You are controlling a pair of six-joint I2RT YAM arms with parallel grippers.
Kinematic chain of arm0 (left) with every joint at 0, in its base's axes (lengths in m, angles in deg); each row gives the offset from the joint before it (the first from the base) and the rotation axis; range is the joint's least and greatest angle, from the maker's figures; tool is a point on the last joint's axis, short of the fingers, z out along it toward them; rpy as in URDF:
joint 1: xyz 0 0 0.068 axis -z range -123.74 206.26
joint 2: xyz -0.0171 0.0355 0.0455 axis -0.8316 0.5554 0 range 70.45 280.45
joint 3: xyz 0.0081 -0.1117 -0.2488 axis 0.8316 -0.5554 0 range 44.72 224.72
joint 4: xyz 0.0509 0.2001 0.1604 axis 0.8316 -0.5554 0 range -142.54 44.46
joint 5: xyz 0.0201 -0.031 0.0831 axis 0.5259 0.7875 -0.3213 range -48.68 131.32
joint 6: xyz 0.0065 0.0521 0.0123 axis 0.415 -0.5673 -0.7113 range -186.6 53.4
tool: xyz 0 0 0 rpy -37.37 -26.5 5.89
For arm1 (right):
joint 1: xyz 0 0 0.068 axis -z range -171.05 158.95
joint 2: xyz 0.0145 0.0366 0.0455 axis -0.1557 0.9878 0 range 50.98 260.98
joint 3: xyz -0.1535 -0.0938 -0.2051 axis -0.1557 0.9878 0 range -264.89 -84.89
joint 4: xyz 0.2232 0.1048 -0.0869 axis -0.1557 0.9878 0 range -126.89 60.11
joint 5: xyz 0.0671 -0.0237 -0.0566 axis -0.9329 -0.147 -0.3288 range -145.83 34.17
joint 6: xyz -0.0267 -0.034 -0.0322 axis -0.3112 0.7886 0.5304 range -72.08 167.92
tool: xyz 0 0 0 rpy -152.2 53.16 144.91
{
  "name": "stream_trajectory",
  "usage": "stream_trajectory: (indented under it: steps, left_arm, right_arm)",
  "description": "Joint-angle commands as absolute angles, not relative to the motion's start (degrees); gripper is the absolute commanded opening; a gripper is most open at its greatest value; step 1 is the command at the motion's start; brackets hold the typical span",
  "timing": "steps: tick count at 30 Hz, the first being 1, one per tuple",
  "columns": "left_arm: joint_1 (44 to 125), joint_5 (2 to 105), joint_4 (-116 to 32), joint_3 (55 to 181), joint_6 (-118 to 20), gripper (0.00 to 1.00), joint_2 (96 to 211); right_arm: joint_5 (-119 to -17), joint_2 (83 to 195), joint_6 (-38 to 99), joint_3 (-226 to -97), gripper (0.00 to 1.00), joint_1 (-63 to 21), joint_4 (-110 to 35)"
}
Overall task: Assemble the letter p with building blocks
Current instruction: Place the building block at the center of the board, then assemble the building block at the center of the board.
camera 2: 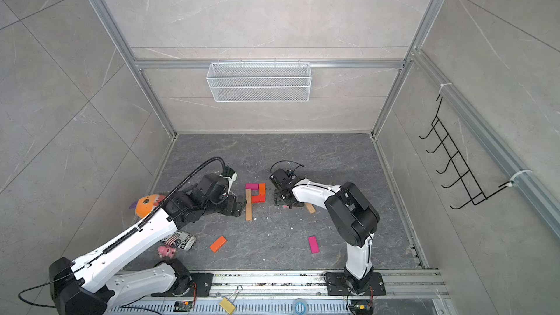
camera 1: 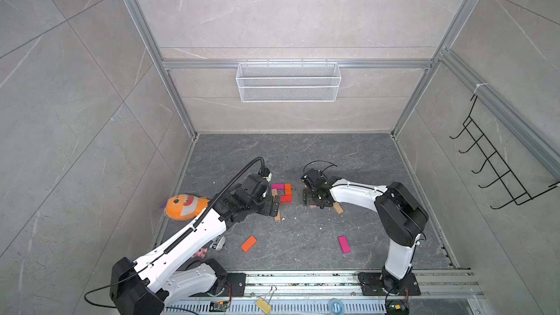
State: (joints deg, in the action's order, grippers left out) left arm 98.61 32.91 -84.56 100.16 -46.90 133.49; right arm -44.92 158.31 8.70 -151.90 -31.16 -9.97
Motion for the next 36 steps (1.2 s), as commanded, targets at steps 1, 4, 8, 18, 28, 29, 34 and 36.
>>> stream_trajectory:
  steps: [1, 4, 8, 18, 28, 29, 34, 36]
  left_arm:
    - [98.3, 33.5, -85.3, 102.6, -47.3, 0.96, 133.3]
    - [98.3, 33.7, -85.3, 102.5, -47.3, 0.96, 133.0]
    - [98.3, 33.8, -85.1, 102.3, -47.3, 0.96, 132.5]
    - [98.3, 35.2, -84.8, 102.2, -46.8, 0.96, 131.8]
    - [98.3, 35.6, -84.8, 102.2, -46.7, 0.96, 131.9]
    - [98.4, 35.7, -84.8, 102.1, -46.8, 0.96, 131.9]
    - [98.3, 35.6, -84.8, 102.1, -46.8, 0.96, 131.8]
    - [98.3, 35.6, -84.9, 102.1, -46.7, 0.96, 131.9]
  right_arm:
    - [-45.2, 153.1, 10.0, -153.0, 0.86, -31.4, -7.2]
    - [-45.0, 148.9, 10.8, -151.9, 0.89, -31.4, -5.9]
    - [-44.6, 142.6, 11.6, -149.3, 0.93, -31.4, -2.8]
    - [-49.0, 125.8, 6.5, -133.0, 0.9, -31.4, 3.5]
    - [-53.9, 117.3, -1.3, -118.2, 0.82, -31.4, 3.0]
    - [-54.4, 117.0, -1.7, -117.3, 0.82, -31.4, 2.5]
    - [-57.5, 116.8, -2.9, -114.4, 0.75, -31.6, -0.4]
    - [-57.8, 117.1, -2.9, -114.0, 0.7, -31.9, -0.8]
